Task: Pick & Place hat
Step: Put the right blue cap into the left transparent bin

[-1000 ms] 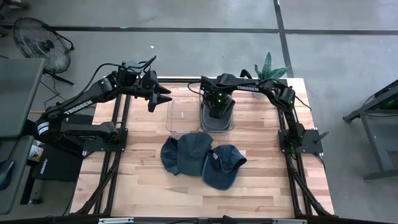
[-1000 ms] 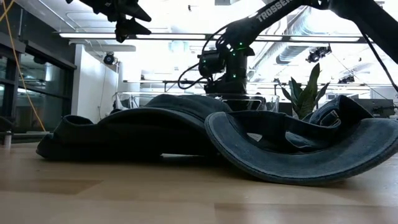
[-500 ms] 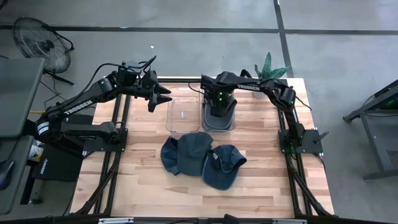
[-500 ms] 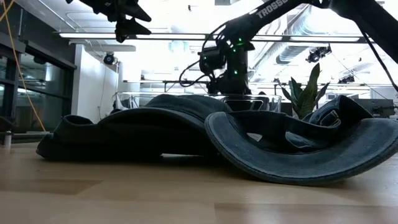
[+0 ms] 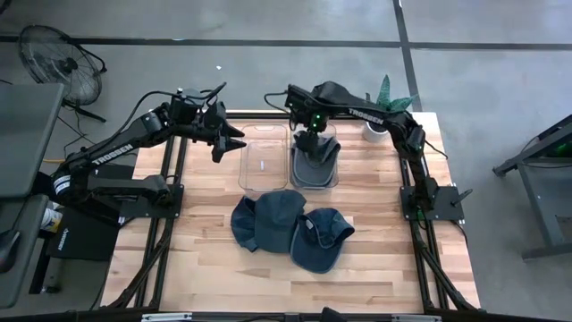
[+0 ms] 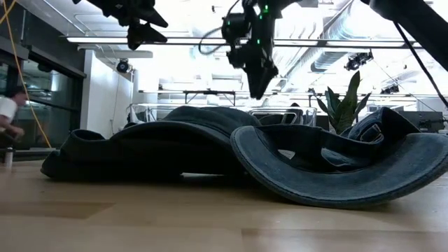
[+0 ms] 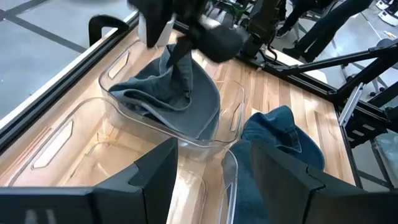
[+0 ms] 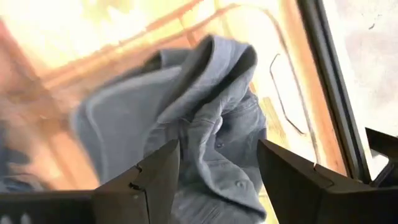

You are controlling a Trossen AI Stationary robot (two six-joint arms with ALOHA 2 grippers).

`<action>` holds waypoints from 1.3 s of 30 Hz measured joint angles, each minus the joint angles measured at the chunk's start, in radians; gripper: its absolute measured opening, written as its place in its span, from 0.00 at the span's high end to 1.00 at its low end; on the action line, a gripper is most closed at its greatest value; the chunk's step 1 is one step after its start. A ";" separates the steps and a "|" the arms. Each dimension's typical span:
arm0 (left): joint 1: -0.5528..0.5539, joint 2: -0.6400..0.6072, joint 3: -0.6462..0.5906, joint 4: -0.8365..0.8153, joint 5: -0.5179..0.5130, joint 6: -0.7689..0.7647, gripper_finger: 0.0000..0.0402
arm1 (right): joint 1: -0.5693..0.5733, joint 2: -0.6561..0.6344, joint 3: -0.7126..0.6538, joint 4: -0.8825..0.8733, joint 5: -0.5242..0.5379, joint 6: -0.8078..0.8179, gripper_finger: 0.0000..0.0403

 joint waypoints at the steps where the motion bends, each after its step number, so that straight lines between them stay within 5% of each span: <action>1: 0.000 0.000 0.000 -0.005 0.000 0.000 0.50 | 0.005 0.000 0.024 -0.011 -0.002 0.009 0.48; 15: 0.000 0.000 0.000 -0.016 0.000 0.000 0.50 | 0.153 -0.006 0.252 -0.116 0.075 0.075 0.48; 29: 0.000 0.000 0.000 -0.023 0.001 0.000 0.50 | 0.344 -0.136 0.084 -0.178 0.169 0.287 0.48; 39: 0.000 0.000 0.000 -0.028 0.001 0.002 0.50 | 0.422 -0.337 -0.271 -0.124 0.160 0.568 0.48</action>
